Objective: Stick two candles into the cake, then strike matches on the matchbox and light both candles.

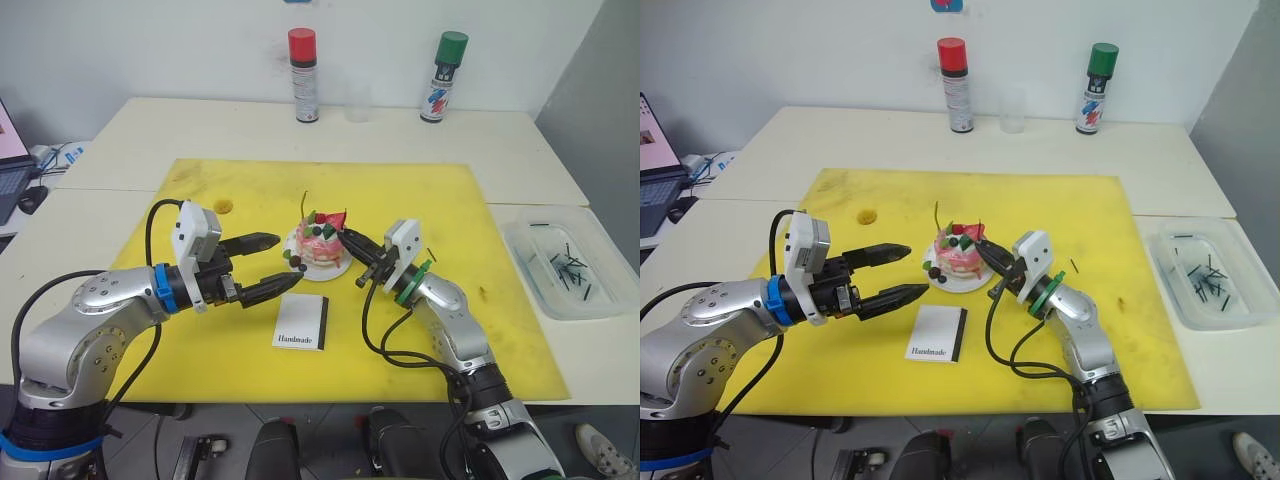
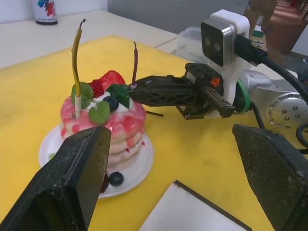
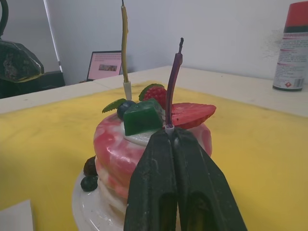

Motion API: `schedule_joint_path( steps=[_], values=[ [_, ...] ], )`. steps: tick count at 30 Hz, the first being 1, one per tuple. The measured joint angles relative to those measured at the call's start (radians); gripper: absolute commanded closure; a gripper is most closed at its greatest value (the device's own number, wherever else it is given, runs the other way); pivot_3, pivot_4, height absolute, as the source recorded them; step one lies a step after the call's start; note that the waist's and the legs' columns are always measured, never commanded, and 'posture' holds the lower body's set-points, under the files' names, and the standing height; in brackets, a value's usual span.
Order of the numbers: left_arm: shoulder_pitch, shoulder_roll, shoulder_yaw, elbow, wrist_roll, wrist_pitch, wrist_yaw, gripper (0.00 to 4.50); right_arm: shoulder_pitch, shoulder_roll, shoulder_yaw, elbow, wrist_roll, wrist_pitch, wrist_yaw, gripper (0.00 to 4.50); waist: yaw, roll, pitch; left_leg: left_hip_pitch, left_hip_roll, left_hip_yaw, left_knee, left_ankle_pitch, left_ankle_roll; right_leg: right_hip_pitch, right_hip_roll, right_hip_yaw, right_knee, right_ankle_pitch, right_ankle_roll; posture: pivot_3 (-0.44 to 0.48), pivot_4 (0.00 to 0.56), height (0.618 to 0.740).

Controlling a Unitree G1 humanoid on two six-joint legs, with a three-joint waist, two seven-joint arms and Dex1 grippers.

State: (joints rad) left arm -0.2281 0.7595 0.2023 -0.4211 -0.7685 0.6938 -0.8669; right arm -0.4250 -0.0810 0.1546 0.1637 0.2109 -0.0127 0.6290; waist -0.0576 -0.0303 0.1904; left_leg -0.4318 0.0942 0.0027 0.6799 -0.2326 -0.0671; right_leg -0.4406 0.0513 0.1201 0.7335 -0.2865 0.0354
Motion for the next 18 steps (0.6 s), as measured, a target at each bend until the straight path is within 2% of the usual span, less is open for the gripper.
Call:
schedule_joint_path(
  steps=[3,6,12,18],
  values=[
    [0.001,0.000,0.000,0.000,0.000,-0.004,0.000,0.00,-0.002,0.013,0.006,-0.003,0.002,0.007,0.000,4.48,-0.001,0.000,0.000,0.000,0.000,0.000,0.000,0.000,0.000,0.000,0.000,0.000,0.000,0.000,0.000,0.000,0.150,0.684],
    [0.007,0.000,0.000,0.000,0.004,-0.008,-0.001,0.00,-0.002,0.025,0.004,-0.017,0.010,0.026,-0.005,3.84,-0.001,0.000,0.000,0.000,0.000,0.000,0.000,0.000,0.000,0.000,0.000,0.000,0.000,0.000,0.000,0.000,0.150,0.684],
    [0.013,0.000,-0.008,0.001,0.031,-0.028,-0.020,0.00,-0.025,0.019,0.002,-0.087,0.017,0.102,-0.023,1.86,0.000,0.000,0.000,0.000,0.000,0.000,0.000,0.000,0.000,-0.001,0.000,0.000,0.000,-0.001,-0.002,0.000,0.150,0.684],
    [0.012,0.000,-0.042,0.013,0.069,-0.047,-0.032,0.00,-0.090,-0.006,-0.019,-0.235,0.078,0.225,-0.035,1.86,0.000,0.000,0.000,-0.001,0.000,0.000,0.000,0.000,0.000,-0.001,0.000,-0.001,0.000,-0.001,-0.002,0.000,0.150,0.684]
  ],
)
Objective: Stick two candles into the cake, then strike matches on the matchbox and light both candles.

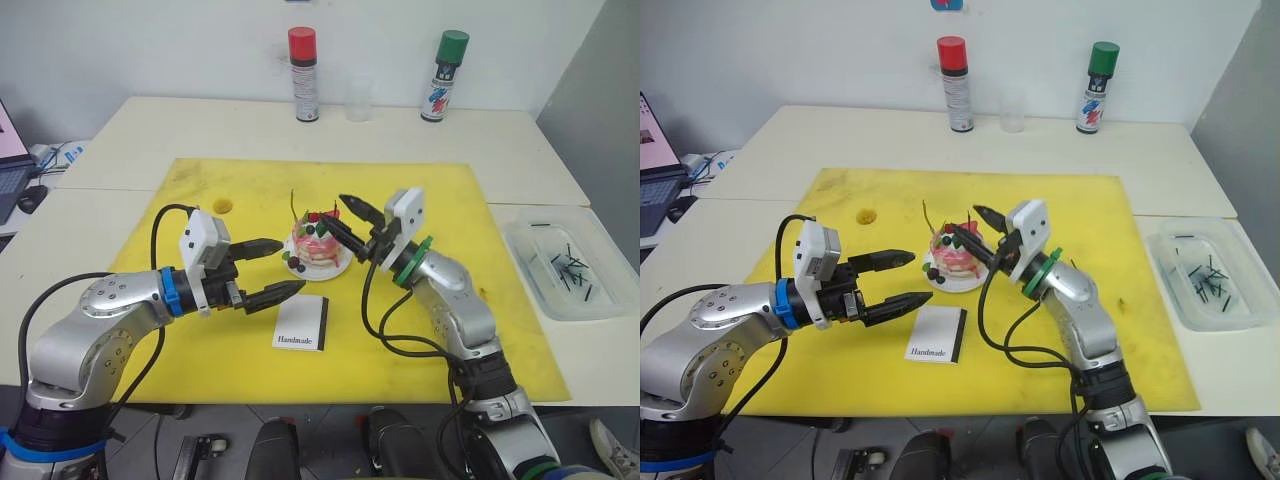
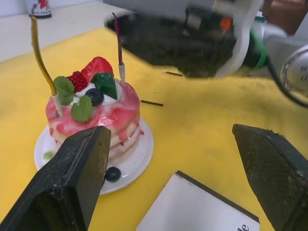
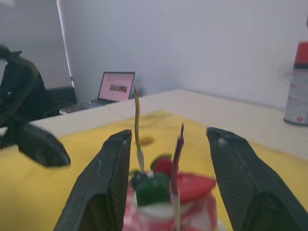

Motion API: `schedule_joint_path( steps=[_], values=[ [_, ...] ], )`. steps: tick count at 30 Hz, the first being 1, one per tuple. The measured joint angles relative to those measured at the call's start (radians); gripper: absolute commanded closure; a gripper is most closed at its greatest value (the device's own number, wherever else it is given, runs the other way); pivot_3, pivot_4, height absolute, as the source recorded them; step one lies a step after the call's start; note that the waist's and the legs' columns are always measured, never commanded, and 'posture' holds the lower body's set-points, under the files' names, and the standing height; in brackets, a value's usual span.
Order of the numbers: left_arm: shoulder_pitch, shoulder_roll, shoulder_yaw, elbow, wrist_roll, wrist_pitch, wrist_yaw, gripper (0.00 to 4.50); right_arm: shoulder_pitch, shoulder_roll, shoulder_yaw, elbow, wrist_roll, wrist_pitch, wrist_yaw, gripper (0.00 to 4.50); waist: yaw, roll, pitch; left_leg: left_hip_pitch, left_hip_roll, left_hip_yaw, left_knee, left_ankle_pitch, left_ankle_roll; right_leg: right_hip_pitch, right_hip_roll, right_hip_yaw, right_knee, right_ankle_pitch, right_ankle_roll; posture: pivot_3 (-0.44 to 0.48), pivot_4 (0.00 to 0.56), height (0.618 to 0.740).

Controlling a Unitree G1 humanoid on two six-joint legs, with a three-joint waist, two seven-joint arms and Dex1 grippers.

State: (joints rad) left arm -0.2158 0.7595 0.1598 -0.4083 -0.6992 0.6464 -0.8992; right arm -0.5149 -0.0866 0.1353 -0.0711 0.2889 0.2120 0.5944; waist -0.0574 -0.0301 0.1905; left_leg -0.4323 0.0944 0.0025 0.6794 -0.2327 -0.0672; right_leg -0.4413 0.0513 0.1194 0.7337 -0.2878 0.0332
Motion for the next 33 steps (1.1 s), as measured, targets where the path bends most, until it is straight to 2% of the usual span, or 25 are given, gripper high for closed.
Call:
schedule_joint_path(
  steps=[4,6,9,13,16,20,22,33],
  values=[
    [-0.012,0.011,0.018,0.037,-0.046,0.077,0.015,0.00,-0.047,-0.064,-0.037,-0.109,0.030,0.082,-0.012,1.86,0.000,0.000,0.000,0.000,0.000,0.000,0.000,0.000,0.000,0.000,0.000,0.000,0.000,0.000,0.000,0.000,0.150,0.684],
    [-0.014,0.068,0.044,0.056,-0.107,0.191,0.021,0.00,-0.054,-0.116,-0.057,-0.157,0.046,0.116,-0.009,1.86,0.000,0.000,0.000,0.000,0.000,0.000,0.000,0.000,0.000,0.000,0.000,-0.001,0.000,-0.001,-0.001,0.000,0.150,0.684],
    [-0.021,0.188,0.088,0.126,-0.206,0.418,0.022,0.00,-0.039,-0.269,-0.086,-0.228,0.041,0.203,0.010,1.86,0.001,0.000,0.000,0.000,0.000,0.000,-0.001,0.000,0.000,-0.001,0.000,-0.001,-0.001,-0.003,-0.004,0.000,0.150,0.684],
    [-0.065,0.224,0.106,0.198,-0.349,0.657,0.011,0.00,0.079,-0.419,-0.074,-0.306,0.013,0.249,0.069,1.86,0.003,0.000,0.000,-0.001,0.000,-0.001,-0.002,0.000,0.000,-0.001,0.000,-0.002,-0.001,-0.006,-0.005,0.000,0.150,0.684],
    [-0.107,0.225,0.081,0.233,-0.401,0.778,0.011,0.00,0.156,-0.509,-0.065,-0.353,0.057,0.310,0.155,2.47,0.000,0.000,0.001,-0.001,0.000,-0.001,-0.002,0.000,0.000,-0.001,0.000,-0.002,0.000,-0.005,-0.004,0.000,0.150,0.684],
    [-0.149,0.177,0.038,0.282,-0.422,0.879,0.024,0.00,0.191,-0.577,-0.016,-0.373,0.064,0.332,0.234,3.91,-0.007,0.000,0.001,0.000,0.000,-0.001,-0.002,0.000,0.000,-0.001,0.000,-0.002,0.000,-0.004,-0.004,0.000,0.150,0.684],
    [-0.177,0.155,0.025,0.313,-0.422,0.906,0.033,0.00,0.193,-0.622,0.047,-0.373,0.041,0.346,0.270,4.47,-0.008,0.000,0.001,0.000,0.000,-0.001,-0.001,0.000,0.000,-0.001,0.000,-0.002,0.000,-0.005,-0.004,0.000,0.150,0.684],
    [-0.203,0.078,-0.007,0.370,-0.398,0.956,0.042,0.00,0.108,-0.540,0.202,-0.352,0.042,0.467,0.302,4.47,-0.005,-0.001,0.001,0.000,0.000,-0.002,-0.001,0.000,0.000,-0.001,0.000,-0.002,0.000,-0.003,-0.002,0.000,0.150,0.684]
  ],
)
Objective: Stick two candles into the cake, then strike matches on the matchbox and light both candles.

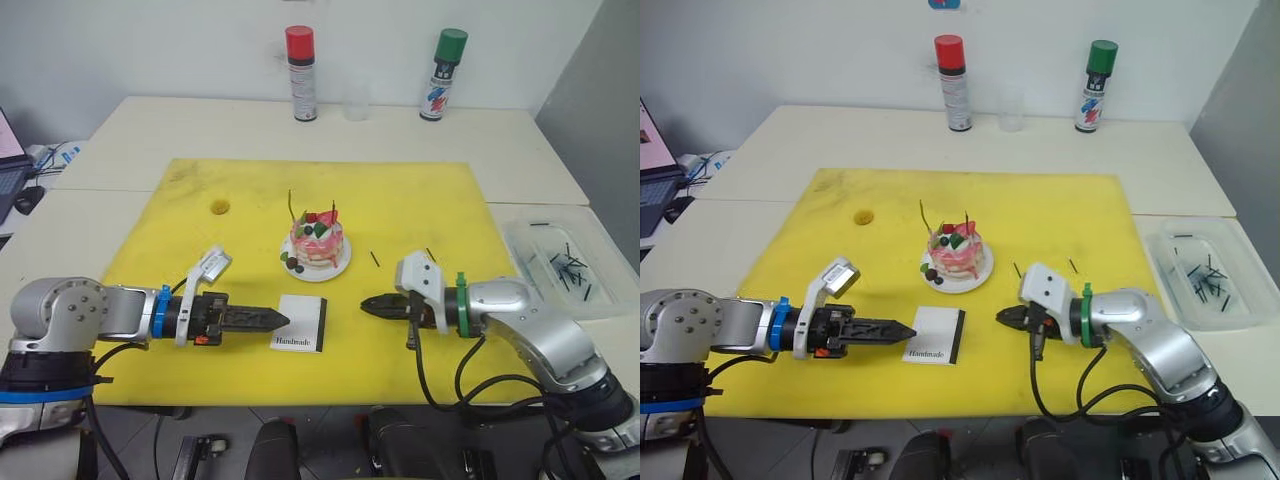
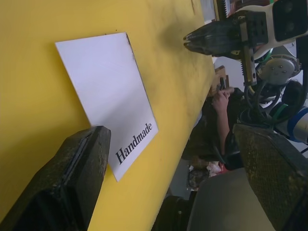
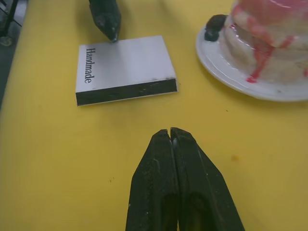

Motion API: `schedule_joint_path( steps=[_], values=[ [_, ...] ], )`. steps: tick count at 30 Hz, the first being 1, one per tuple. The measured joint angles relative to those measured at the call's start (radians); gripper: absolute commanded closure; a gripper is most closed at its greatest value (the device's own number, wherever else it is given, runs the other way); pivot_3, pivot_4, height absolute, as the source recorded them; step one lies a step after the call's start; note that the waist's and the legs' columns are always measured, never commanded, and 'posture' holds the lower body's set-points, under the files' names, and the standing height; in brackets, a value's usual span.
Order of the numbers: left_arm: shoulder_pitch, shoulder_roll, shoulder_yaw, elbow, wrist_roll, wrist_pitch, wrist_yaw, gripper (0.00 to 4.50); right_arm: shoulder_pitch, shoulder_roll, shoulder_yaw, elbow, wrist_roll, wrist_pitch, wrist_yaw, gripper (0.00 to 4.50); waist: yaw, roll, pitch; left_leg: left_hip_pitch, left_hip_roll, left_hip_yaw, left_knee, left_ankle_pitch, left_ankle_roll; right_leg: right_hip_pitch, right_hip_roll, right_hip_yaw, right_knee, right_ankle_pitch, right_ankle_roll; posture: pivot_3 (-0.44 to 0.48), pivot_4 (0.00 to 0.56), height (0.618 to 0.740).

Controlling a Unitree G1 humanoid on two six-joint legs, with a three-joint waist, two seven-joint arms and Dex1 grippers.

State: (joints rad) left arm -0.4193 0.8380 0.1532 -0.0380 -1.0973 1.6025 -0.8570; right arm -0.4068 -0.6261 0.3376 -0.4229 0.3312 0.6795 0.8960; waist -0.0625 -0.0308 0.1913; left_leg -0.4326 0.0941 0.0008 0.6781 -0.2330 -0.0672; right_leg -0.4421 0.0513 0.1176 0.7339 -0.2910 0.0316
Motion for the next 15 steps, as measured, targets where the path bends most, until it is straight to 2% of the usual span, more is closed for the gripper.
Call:
schedule_joint_path(
  steps=[5,15],
  values=[
    [0.005,-0.004,-0.006,0.007,0.016,-0.015,0.000,0.00,-0.029,0.024,0.078,0.048,-0.036,0.003,0.017,4.47,0.004,0.000,0.000,0.000,0.000,0.000,0.000,0.000,0.000,0.000,0.000,0.000,0.000,0.000,0.000,0.000,0.150,0.684],
    [0.004,0.017,0.061,0.011,0.012,0.003,0.003,0.00,-0.047,0.029,0.099,0.074,-0.074,-0.013,0.041,4.47,0.004,0.000,0.000,0.000,0.000,0.000,0.000,0.000,0.000,0.000,0.000,0.000,0.000,0.000,0.000,0.000,0.150,0.684]
  ],
)
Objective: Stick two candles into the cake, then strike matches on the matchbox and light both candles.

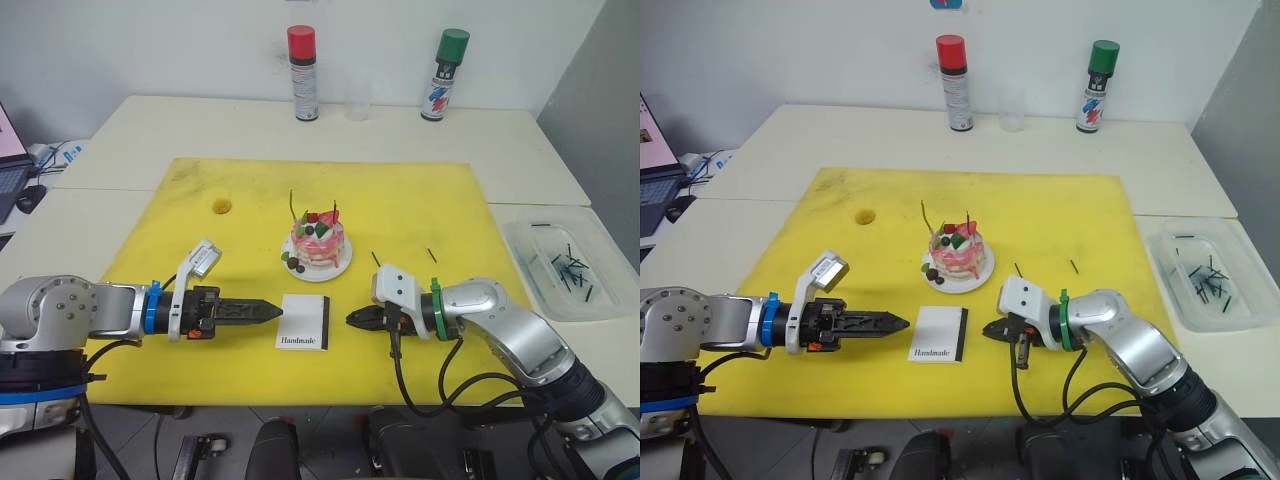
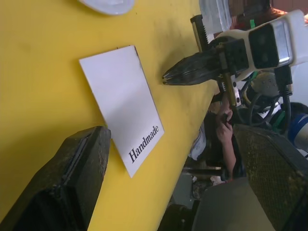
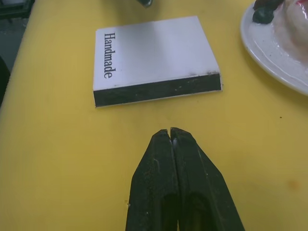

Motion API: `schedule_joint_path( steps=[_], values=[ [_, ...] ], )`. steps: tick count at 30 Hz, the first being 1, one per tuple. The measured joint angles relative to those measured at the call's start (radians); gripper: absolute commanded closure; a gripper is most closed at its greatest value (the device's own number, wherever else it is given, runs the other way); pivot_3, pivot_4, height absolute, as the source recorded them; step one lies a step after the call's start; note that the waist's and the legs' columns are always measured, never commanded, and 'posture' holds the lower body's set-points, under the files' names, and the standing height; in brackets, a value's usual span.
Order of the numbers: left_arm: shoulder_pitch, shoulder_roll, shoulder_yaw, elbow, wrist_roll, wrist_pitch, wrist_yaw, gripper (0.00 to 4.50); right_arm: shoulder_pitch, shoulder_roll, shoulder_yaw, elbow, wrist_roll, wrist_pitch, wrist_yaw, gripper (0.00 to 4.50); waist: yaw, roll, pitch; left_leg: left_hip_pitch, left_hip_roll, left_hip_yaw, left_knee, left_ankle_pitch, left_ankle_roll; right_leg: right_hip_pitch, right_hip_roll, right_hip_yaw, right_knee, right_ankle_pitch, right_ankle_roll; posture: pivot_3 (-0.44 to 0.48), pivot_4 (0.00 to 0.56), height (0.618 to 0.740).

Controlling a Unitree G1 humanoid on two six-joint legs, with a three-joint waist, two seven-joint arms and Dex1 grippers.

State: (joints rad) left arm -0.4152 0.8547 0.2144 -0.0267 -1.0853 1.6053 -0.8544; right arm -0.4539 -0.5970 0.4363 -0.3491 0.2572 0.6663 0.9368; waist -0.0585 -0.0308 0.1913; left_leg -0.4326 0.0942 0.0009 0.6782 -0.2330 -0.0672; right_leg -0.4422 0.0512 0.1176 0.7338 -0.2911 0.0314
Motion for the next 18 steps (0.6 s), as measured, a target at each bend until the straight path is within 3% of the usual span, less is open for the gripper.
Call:
schedule_joint_path(
  steps=[18],
  values=[
    [0.008,-0.085,-0.016,0.024,0.026,0.003,0.030,0.00,-0.039,0.057,0.040,0.083,-0.054,-0.027,0.022,4.47,0.001,0.000,0.000,0.000,0.000,-0.001,0.000,0.000,0.000,0.000,0.000,0.000,0.000,0.001,0.001,0.000,0.150,0.684]
  ],
)
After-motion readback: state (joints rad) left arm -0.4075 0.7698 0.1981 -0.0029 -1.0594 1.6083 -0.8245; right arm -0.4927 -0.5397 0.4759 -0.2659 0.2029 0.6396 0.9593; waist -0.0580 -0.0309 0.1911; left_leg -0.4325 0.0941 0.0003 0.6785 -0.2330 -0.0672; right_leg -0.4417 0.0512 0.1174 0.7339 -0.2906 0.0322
